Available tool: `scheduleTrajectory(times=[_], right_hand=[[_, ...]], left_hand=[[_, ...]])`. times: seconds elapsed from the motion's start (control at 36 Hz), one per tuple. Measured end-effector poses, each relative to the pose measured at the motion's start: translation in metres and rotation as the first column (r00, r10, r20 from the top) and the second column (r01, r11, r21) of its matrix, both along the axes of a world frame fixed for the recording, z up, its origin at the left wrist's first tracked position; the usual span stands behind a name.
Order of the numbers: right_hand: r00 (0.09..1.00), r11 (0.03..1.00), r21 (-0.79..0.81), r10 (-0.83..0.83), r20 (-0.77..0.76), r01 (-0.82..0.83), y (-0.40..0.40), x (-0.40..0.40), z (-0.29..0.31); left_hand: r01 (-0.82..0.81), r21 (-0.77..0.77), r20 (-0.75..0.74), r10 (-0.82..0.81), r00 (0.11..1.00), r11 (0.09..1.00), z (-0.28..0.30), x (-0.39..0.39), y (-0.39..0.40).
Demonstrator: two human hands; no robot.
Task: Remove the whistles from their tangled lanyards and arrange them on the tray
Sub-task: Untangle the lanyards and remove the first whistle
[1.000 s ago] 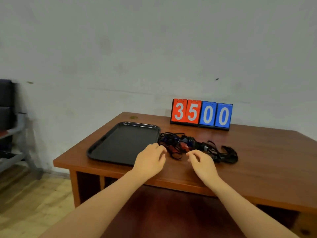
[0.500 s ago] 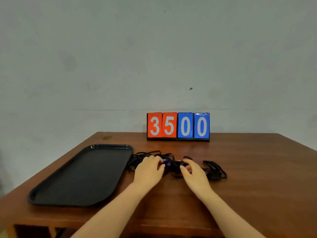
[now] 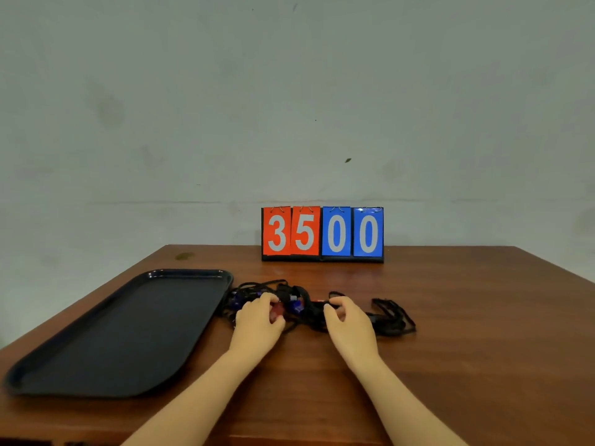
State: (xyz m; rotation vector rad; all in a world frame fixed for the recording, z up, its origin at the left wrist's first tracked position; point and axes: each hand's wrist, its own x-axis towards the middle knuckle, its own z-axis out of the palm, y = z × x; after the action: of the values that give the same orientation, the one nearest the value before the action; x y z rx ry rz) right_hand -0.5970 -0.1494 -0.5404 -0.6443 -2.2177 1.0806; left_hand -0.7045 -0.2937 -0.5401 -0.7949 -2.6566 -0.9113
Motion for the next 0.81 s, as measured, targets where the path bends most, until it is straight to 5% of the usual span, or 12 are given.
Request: scheduleTrajectory(times=[0.17,0.36,0.56,0.69,0.81], right_hand=[[0.998,0.995,-0.096,0.027,-0.056,-0.032,-0.001,0.003,0.002],[0.957,0.967,-0.180,0.129,-0.260,-0.179,-0.010,0.017,0.018],[0.900,0.916,0.028,0.399,-0.174,-0.400,-0.056,-0.009,0.071],[0.876,0.876,-0.013,0.482,0.005,-0.482,-0.065,-0.013,0.104],[0.871,0.857,-0.179,0.490,-0.008,-0.484,-0.051,-0.002,0.119]], left_hand=[[0.033,0.321,0.052,-0.052,0.997,0.946,0.039,0.010,-0.003],[0.105,0.509,0.146,-0.205,0.968,0.854,0.111,0.032,-0.018],[0.208,0.582,0.124,-0.339,0.933,0.786,0.151,0.048,-0.035],[0.139,0.684,0.176,-0.347,0.921,0.716,0.171,0.055,-0.052],[-0.008,0.829,0.230,-0.328,0.916,0.559,0.183,0.045,-0.079]])
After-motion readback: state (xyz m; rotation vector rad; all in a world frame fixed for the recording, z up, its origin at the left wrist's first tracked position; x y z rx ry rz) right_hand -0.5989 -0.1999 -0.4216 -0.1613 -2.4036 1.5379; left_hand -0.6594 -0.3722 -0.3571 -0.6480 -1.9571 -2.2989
